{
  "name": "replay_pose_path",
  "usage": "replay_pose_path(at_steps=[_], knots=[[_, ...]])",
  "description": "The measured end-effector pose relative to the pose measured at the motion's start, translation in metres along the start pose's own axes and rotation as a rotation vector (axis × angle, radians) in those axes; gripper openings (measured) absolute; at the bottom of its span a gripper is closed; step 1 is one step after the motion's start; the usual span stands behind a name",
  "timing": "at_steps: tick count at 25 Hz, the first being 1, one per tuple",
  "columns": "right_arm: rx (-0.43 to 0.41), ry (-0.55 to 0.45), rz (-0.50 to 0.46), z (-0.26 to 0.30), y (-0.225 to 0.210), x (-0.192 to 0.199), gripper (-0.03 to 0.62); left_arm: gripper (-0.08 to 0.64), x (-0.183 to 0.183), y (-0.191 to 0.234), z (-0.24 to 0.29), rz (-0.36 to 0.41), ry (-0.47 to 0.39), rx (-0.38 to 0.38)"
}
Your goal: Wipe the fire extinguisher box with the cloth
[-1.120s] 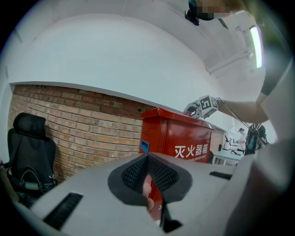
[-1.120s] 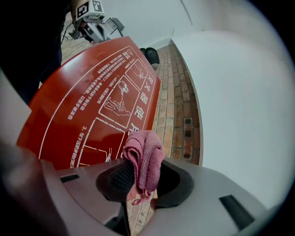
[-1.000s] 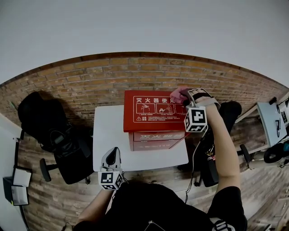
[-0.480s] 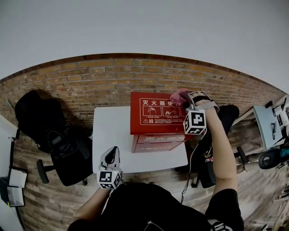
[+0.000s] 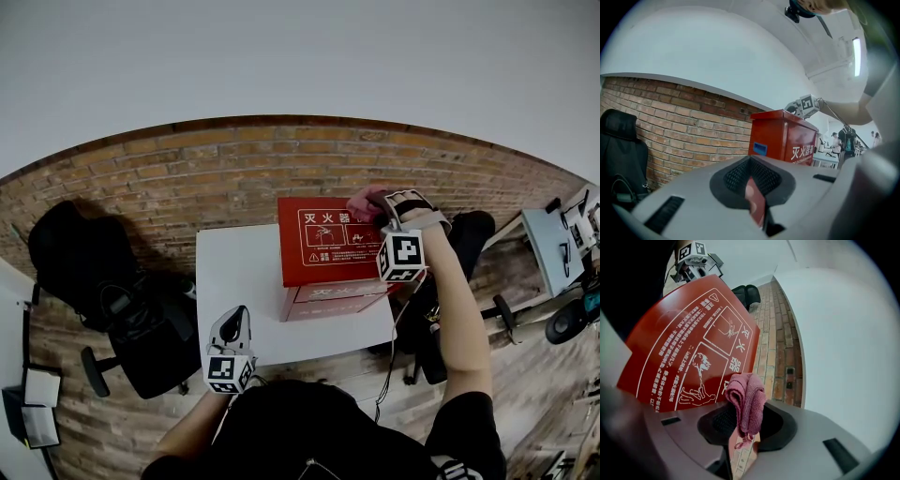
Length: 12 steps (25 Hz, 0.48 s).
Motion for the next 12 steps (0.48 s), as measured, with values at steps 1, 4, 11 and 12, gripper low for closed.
replay_pose_path(at_steps=[1,4,11,12], knots=[[0.000,0.000,-0.001,0.000,-0.001,-0.003,0.107,0.018,-0.001,0.002,0.000,0.000,0.001,0.003],[0.000,0.001,-0.003,0.003,-0.005,-0.013,0.107,0.018,-0.002,0.011,-0.002,-0.001,0.003,0.008],[0.001,0.007,-0.005,0.007,-0.015,-0.034,0.107,0.018,0.000,0.033,-0.010,-0.016,0.015,0.003],[0.001,0.007,-0.004,0.008,-0.016,-0.036,0.107,0.018,0.001,0.035,-0.011,-0.021,0.017,0.002]])
Point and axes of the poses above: the fingertips, and each gripper's own axes: z forward along the fingers, y to its left, x out of its underside, the point moved 5 cm from there along -z, backward along the fingers, and after that the axes turned 11 degrees about -z, right-handed, at the moved point
